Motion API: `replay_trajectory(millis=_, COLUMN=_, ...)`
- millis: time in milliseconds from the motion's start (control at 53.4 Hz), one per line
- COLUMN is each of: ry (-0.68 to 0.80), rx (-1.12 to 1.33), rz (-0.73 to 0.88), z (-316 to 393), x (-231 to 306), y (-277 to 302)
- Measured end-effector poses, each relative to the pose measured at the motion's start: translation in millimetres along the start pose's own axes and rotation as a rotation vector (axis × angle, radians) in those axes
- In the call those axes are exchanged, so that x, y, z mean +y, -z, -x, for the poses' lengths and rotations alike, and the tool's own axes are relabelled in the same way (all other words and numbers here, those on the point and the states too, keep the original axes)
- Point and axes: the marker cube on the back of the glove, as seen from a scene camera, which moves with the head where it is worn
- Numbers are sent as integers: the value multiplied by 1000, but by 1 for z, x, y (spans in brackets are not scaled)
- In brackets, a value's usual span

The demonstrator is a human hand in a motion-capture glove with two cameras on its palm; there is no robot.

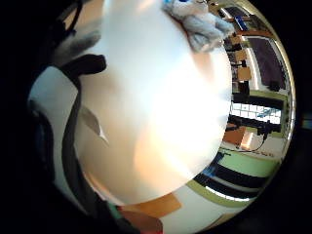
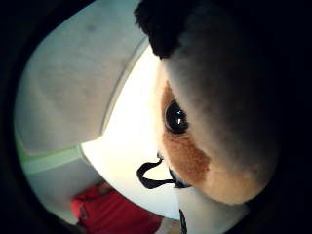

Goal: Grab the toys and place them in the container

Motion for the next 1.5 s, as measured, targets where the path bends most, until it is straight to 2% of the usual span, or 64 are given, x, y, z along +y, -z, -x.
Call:
replay_trajectory(millis=112, ry=20, rx=7, rz=-58, z=6, x=-2, y=2)
replay_trajectory(millis=337, ry=54, rx=0, rz=-277, z=16, x=-12, y=0)
replay_trajectory(millis=655, ry=5, rx=-91, rz=-245, z=-9, x=-14, y=24)
replay_trajectory(millis=1067, ry=29, rx=-77, rz=-369, z=-27, x=-19, y=158)
replay_trajectory(millis=1217, ry=6, rx=-65, rz=-415, z=-11, x=-34, y=205)
replay_trajectory(millis=1498, ry=58, rx=-52, rz=-428, z=34, x=-70, y=268)
